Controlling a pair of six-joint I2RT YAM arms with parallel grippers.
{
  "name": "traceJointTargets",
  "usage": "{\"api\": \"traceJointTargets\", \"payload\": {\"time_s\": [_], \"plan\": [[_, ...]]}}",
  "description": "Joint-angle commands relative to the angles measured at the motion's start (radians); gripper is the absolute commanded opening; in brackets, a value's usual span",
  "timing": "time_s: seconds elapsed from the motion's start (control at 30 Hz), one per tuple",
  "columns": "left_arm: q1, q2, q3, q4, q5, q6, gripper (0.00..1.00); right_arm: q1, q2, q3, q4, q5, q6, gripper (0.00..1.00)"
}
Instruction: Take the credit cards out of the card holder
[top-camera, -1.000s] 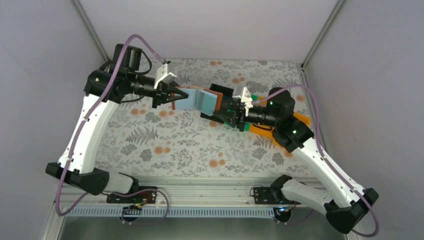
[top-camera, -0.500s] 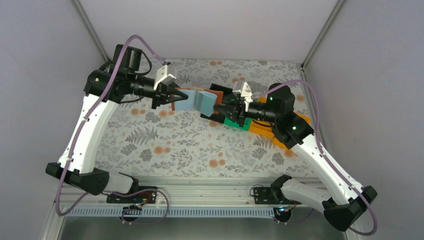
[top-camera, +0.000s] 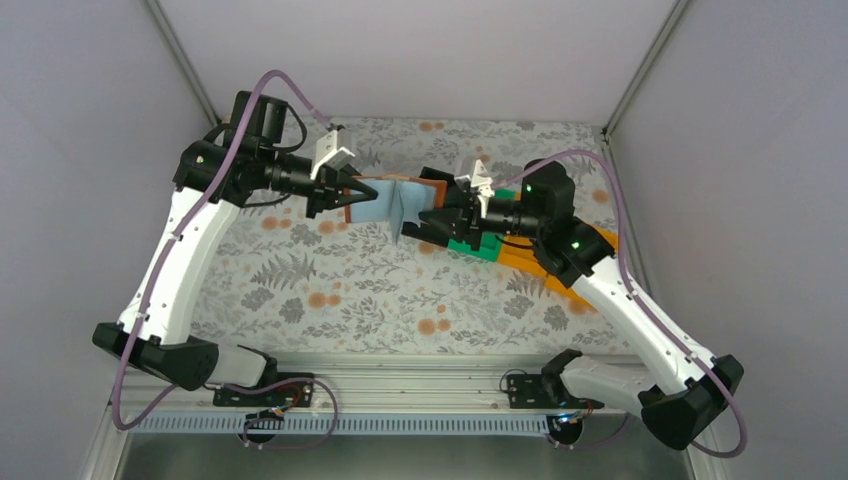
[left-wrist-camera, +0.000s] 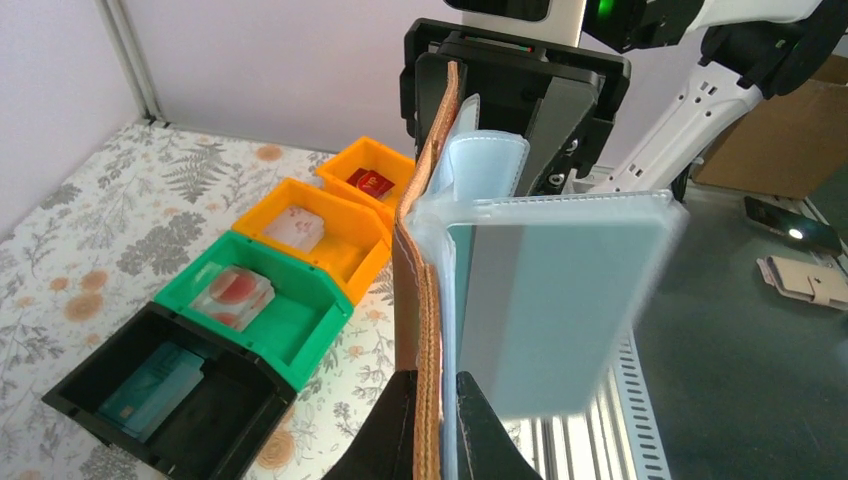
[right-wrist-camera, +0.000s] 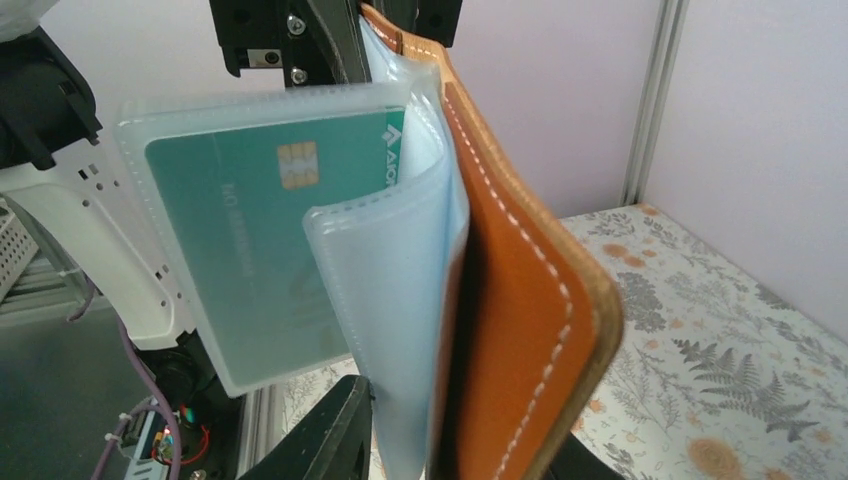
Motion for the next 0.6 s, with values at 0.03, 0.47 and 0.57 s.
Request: {"api": "traceJointTargets", "payload": {"time_s": [0.03, 0.47, 0.57], "plan": [[-0.004, -0.013, -0.035, 0.078, 0.019, -0.069, 0.02, -0.006, 0.022, 0.034, 0.053, -0.031, 0.044, 0.29], [-0.004, -0.009, -0.097, 0.171, -0.044, -0.146, 0.24, 0.006, 0.088, 0.069, 0.12, -0.039, 0.219, 0.04], [-0.004, -0.005, -0.121, 0.193, -0.066, -0.157, 0.41, 0.039, 0.107, 0.102, 0.123, 0.046, 0.285, 0.04]]}}
